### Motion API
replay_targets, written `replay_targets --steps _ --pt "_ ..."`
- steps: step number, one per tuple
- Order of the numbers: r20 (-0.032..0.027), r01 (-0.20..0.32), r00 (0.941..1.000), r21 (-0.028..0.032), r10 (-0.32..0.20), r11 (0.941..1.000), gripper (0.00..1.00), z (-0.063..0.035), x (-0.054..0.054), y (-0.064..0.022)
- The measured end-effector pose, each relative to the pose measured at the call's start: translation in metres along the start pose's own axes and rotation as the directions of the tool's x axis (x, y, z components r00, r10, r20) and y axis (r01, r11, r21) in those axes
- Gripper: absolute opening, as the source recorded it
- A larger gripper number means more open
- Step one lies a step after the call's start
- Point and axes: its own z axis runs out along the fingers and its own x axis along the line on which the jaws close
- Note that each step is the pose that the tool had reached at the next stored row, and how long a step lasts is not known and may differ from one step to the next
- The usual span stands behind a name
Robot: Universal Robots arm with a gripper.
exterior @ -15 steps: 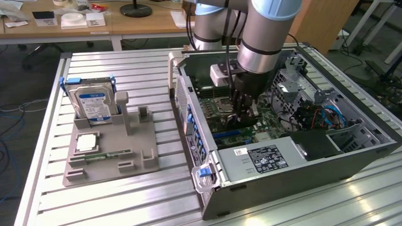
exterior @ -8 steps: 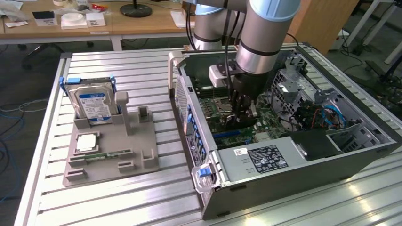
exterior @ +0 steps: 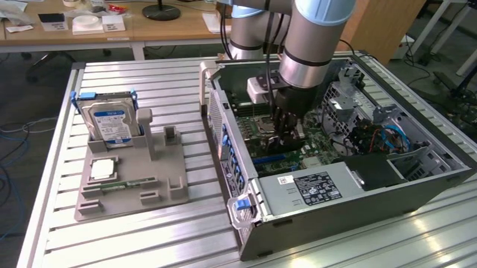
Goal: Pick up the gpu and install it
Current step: 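Insert the gpu into the slot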
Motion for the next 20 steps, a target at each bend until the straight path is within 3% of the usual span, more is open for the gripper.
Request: replay_targets --steps 20 --pt "-0.0006 -0.026 0.9997 0.0005 0.026 0.9997 0.27 0.0024 0.0002 0.0064"
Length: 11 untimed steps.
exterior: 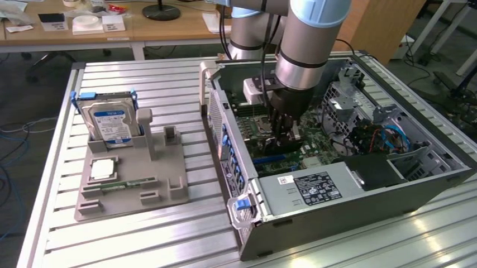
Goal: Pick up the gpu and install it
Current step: 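Insert the gpu into the slot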
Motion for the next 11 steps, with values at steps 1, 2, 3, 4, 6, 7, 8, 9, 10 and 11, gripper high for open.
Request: replay_targets --steps 1,2,3,4,6,7,8,9,10,11 --pt "0.0000 0.000 1.0000 0.0000 0.000 1.0000 0.27 0.0000 0.0000 0.0000" --pt "0.0001 0.000 1.0000 0.0000 0.000 1.0000 0.27 0.0002 0.0000 0.0000" --pt "0.0004 0.000 1.0000 0.0001 0.000 1.0000 0.27 0.0007 0.0000 0.0000" --pt "0.0003 0.000 1.0000 0.0001 0.000 1.0000 0.27 0.0011 0.0000 0.0001" --pt "0.0000 0.000 1.0000 0.0000 0.000 1.0000 0.27 0.0017 0.0003 0.0003" --pt "0.0000 0.000 1.0000 0.0000 0.000 1.0000 0.27 0.0023 0.0004 0.0003" --pt "0.0002 0.000 1.0000 0.0001 0.000 1.0000 0.27 0.0029 0.0004 0.0003" --pt "0.0003 -0.001 1.0000 0.0002 0.001 1.0000 0.27 0.0036 0.0004 0.0004" --pt "0.0001 -0.001 1.0000 0.0000 0.001 1.0000 0.27 0.0042 0.0005 0.0004" --pt "0.0000 -0.003 1.0000 0.0000 0.003 1.0000 0.27 0.0046 0.0006 0.0004"
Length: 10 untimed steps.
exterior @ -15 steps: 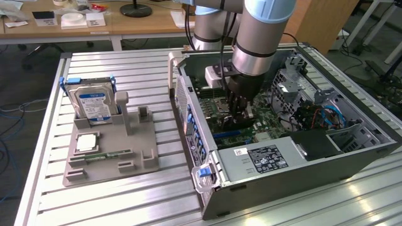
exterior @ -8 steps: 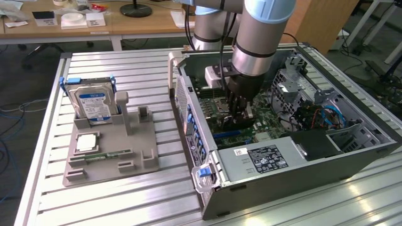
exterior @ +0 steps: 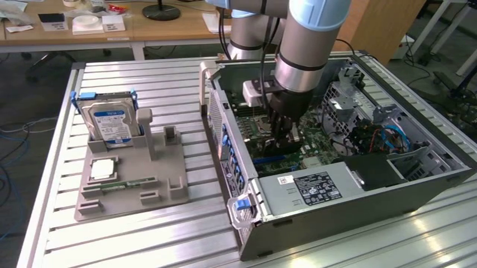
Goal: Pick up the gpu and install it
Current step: 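Insert the gpu into the slot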
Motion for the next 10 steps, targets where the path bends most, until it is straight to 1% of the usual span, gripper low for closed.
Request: replay_targets --steps 10 --pt "-0.0005 -0.015 0.9999 0.0002 0.015 0.9999 0.27 0.0016 0.0001 0.0000"
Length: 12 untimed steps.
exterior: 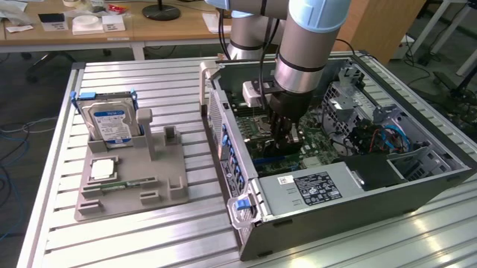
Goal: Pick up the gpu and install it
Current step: 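Insert the gpu into the slot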
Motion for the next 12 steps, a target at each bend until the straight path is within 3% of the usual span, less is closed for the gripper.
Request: replay_targets --steps 12 --pt "0.0000 -0.006 1.0000 0.0002 0.006 1.0000 0.27 0.0002 0.0001 0.0000"
